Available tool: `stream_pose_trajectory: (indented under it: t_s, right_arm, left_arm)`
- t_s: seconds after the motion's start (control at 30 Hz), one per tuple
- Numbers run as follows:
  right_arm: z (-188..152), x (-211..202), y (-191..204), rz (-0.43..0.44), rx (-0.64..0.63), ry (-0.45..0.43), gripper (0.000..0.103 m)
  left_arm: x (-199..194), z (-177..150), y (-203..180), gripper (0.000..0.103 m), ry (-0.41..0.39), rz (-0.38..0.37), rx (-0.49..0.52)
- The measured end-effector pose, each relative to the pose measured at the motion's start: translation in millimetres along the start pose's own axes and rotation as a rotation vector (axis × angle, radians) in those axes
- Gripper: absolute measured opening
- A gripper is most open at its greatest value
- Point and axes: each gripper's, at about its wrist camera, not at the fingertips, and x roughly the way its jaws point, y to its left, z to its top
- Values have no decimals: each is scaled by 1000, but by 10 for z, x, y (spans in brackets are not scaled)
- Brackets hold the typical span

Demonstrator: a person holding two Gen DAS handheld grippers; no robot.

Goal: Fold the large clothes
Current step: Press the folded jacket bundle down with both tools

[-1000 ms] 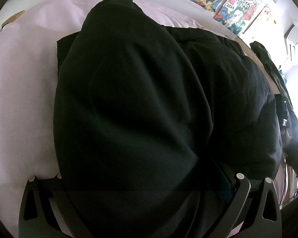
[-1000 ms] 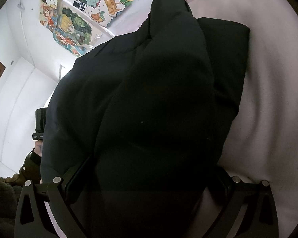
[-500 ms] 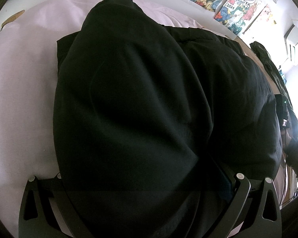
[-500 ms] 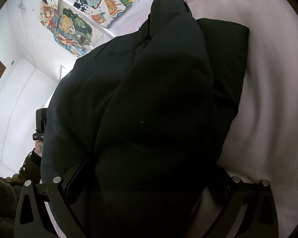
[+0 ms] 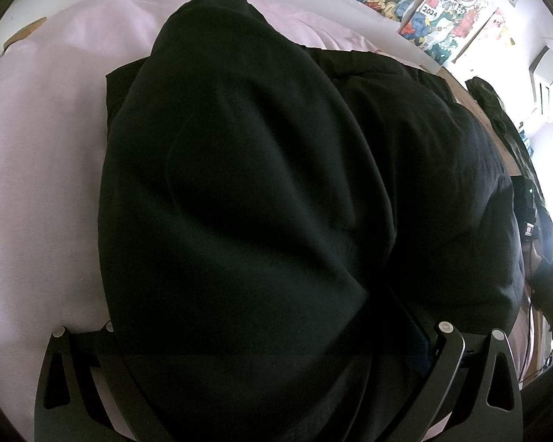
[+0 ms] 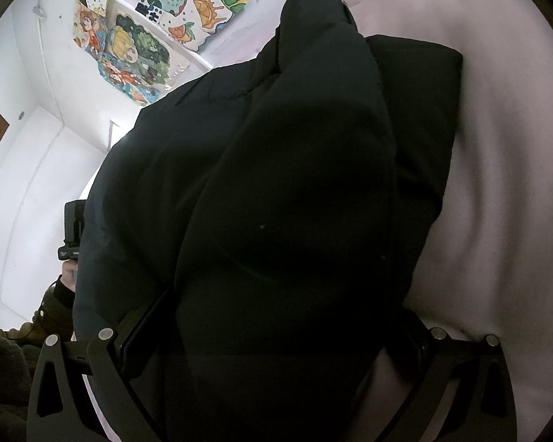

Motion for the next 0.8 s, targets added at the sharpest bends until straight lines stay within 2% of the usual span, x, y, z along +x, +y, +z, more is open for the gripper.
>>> stream_pose_trajectory:
  t_s: [0.2, 0.4, 0.57, 0.67, 0.8]
  right_arm:
    - [10, -14, 76, -33, -27, -2, 103]
    - [-5, -70, 116, -35, -47, -20, 91]
    - [-5, -58, 111, -36, -51, -24, 90]
    - [9, -49, 143, -46, -55, -30, 87]
    - [8, -101, 241, -79, -59, -54, 73]
  left_arm:
    - [-46, -27, -6, 102, -11, 45, 12]
    - [-70, -54, -140, 101, -39, 113, 50]
    - [-59, -94, -223, 100, -53, 152, 70]
    - [-51, -98, -301, 95, -68, 172, 85]
    - [-71, -118, -390, 84, -95, 194, 95]
